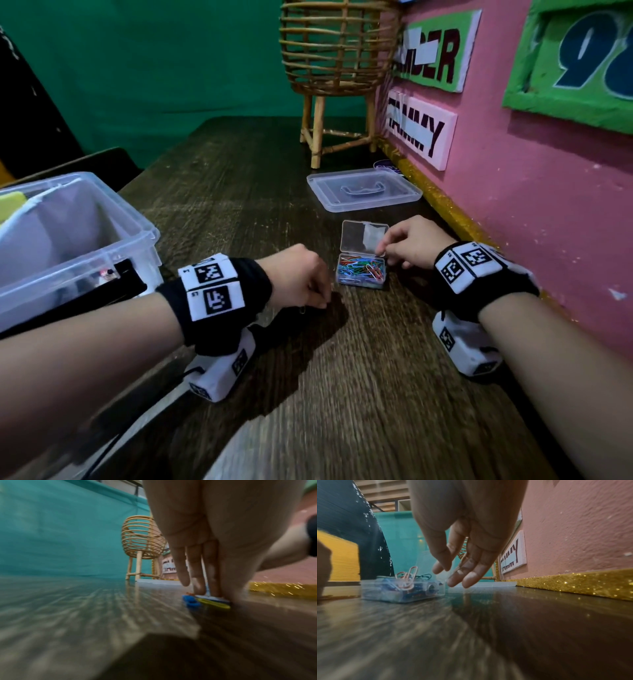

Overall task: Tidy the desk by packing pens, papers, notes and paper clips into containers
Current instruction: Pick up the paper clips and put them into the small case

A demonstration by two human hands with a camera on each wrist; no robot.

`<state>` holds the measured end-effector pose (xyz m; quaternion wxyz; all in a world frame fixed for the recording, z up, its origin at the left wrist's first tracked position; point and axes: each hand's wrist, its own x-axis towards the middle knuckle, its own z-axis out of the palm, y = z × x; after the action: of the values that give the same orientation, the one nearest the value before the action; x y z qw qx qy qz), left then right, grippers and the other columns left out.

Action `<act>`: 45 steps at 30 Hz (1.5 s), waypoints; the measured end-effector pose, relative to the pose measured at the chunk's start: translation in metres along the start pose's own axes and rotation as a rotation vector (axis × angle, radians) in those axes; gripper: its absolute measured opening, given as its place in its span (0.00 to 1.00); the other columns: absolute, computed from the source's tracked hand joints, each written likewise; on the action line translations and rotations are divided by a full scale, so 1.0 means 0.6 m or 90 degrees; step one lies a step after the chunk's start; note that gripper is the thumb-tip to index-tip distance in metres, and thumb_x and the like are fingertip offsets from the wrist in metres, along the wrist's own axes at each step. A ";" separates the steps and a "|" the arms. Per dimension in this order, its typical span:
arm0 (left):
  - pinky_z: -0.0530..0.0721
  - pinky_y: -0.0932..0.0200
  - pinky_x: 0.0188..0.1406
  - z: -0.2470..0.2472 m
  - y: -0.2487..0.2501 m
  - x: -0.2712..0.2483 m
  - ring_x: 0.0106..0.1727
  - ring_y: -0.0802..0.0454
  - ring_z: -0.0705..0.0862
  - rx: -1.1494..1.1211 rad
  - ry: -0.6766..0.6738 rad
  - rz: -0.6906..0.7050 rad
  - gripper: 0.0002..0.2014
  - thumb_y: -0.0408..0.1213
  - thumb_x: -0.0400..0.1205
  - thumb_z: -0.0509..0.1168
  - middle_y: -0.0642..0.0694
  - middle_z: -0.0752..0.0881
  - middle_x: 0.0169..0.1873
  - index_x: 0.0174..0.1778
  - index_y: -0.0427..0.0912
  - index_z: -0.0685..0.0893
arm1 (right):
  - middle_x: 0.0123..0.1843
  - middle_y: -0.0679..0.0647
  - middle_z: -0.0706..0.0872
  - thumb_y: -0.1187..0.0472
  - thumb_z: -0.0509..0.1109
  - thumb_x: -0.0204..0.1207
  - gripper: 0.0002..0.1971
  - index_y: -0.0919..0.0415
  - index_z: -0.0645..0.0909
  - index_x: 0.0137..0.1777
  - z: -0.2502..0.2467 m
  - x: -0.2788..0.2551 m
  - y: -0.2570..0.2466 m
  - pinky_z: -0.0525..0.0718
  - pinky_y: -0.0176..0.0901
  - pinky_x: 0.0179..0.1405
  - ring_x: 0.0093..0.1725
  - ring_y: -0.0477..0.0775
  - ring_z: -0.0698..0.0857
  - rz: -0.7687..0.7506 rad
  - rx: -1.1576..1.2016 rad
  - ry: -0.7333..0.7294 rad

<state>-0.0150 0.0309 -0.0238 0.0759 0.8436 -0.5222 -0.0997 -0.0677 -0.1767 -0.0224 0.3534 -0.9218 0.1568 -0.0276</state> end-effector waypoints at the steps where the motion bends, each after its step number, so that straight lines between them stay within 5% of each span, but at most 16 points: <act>1: 0.74 0.71 0.43 -0.003 -0.006 -0.003 0.50 0.50 0.86 0.009 0.017 -0.021 0.10 0.42 0.76 0.71 0.47 0.89 0.50 0.50 0.44 0.90 | 0.37 0.47 0.86 0.69 0.66 0.75 0.14 0.54 0.83 0.31 0.000 0.000 0.001 0.78 0.36 0.31 0.36 0.47 0.83 0.000 -0.002 -0.001; 5: 0.81 0.60 0.58 -0.009 -0.017 -0.015 0.57 0.51 0.82 0.013 0.026 -0.076 0.25 0.55 0.72 0.72 0.46 0.83 0.55 0.60 0.46 0.84 | 0.38 0.48 0.86 0.69 0.66 0.75 0.13 0.55 0.83 0.33 -0.001 0.002 0.001 0.79 0.36 0.32 0.37 0.48 0.83 0.004 -0.004 -0.009; 8: 0.78 0.63 0.58 -0.006 -0.015 -0.017 0.60 0.50 0.80 0.025 -0.053 -0.118 0.31 0.58 0.69 0.72 0.46 0.79 0.58 0.67 0.48 0.80 | 0.37 0.47 0.86 0.68 0.66 0.75 0.11 0.56 0.84 0.34 -0.002 0.001 -0.001 0.79 0.36 0.33 0.38 0.48 0.83 0.003 -0.001 -0.009; 15: 0.72 0.70 0.45 -0.006 -0.005 0.008 0.53 0.54 0.84 -0.046 -0.012 -0.113 0.18 0.41 0.73 0.75 0.47 0.88 0.55 0.59 0.45 0.87 | 0.43 0.51 0.88 0.62 0.72 0.73 0.04 0.56 0.89 0.43 -0.001 -0.010 -0.014 0.78 0.39 0.37 0.43 0.47 0.80 -0.036 -0.011 -0.094; 20: 0.74 0.77 0.35 -0.005 -0.011 0.013 0.30 0.67 0.80 -0.104 -0.005 -0.136 0.10 0.36 0.73 0.75 0.54 0.86 0.34 0.49 0.41 0.89 | 0.33 0.44 0.84 0.59 0.80 0.64 0.05 0.55 0.88 0.39 -0.001 -0.016 -0.018 0.73 0.35 0.35 0.36 0.40 0.78 -0.027 -0.041 -0.143; 24: 0.73 0.72 0.36 -0.002 -0.011 0.013 0.45 0.61 0.79 -0.068 -0.023 -0.125 0.09 0.37 0.76 0.71 0.47 0.89 0.50 0.51 0.42 0.88 | 0.35 0.44 0.84 0.61 0.81 0.64 0.05 0.52 0.88 0.37 -0.004 -0.019 -0.020 0.74 0.34 0.40 0.39 0.40 0.79 -0.043 -0.036 -0.154; 29: 0.72 0.68 0.45 -0.001 -0.007 0.015 0.51 0.54 0.83 -0.033 -0.038 -0.099 0.08 0.37 0.78 0.68 0.46 0.89 0.51 0.51 0.41 0.86 | 0.32 0.42 0.84 0.59 0.81 0.63 0.04 0.50 0.89 0.36 -0.003 -0.018 -0.017 0.71 0.33 0.37 0.36 0.40 0.79 -0.073 -0.030 -0.135; 35: 0.67 0.72 0.41 -0.013 0.011 0.037 0.44 0.59 0.76 -0.062 0.184 -0.015 0.07 0.35 0.79 0.68 0.46 0.85 0.44 0.49 0.37 0.86 | 0.38 0.44 0.85 0.58 0.78 0.68 0.02 0.50 0.89 0.40 -0.005 -0.015 -0.015 0.73 0.29 0.44 0.41 0.38 0.80 -0.096 -0.020 -0.135; 38: 0.69 0.70 0.44 -0.016 0.023 0.056 0.45 0.57 0.78 -0.083 0.201 -0.013 0.07 0.36 0.78 0.69 0.43 0.87 0.47 0.49 0.38 0.87 | 0.42 0.49 0.87 0.61 0.79 0.67 0.08 0.47 0.86 0.33 -0.005 -0.012 -0.015 0.76 0.35 0.52 0.41 0.40 0.81 -0.101 0.001 -0.121; 45: 0.75 0.63 0.58 -0.016 0.027 0.062 0.58 0.49 0.83 -0.048 0.142 -0.035 0.12 0.37 0.82 0.63 0.44 0.87 0.55 0.58 0.42 0.87 | 0.33 0.44 0.83 0.64 0.74 0.71 0.04 0.56 0.88 0.43 -0.003 -0.010 -0.015 0.74 0.29 0.38 0.34 0.39 0.78 -0.090 -0.047 -0.091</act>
<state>-0.0106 -0.0094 -0.0143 0.1622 0.8599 -0.4833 -0.0267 -0.0712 -0.1696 -0.0146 0.3267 -0.9426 0.0667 0.0189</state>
